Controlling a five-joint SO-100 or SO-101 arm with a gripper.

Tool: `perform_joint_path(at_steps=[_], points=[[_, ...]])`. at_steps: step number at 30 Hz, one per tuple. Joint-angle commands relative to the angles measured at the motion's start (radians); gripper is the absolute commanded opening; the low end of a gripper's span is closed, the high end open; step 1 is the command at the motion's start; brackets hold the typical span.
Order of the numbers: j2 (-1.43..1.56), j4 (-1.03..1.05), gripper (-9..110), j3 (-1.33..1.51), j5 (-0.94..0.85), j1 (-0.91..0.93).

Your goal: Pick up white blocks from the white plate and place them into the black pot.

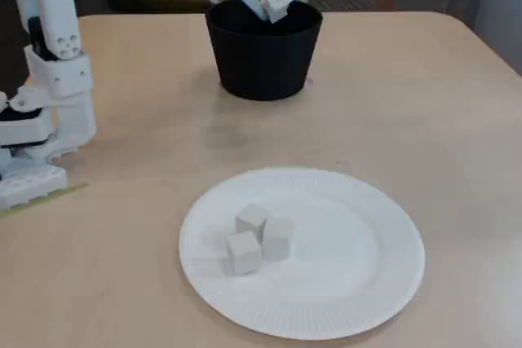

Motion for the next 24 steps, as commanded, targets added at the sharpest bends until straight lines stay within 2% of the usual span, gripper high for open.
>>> perform_joint_path(at_steps=[1,2,4,10,12,14,18,24], points=[[0.051,0.009,6,0.002,-0.002,0.008],[0.051,0.015,15,0.002,-0.006,0.006],[0.054,0.020,22,0.002,-0.031,0.002],[0.067,0.021,26,0.002,-0.043,0.009],[0.075,0.021,16,0.002,-0.038,0.018],[0.094,0.043,-2,-0.006,-0.020,0.043],[0.199,0.167,-2,0.002,-0.054,0.155],[0.278,0.411,-2,0.014,-0.121,0.499]])
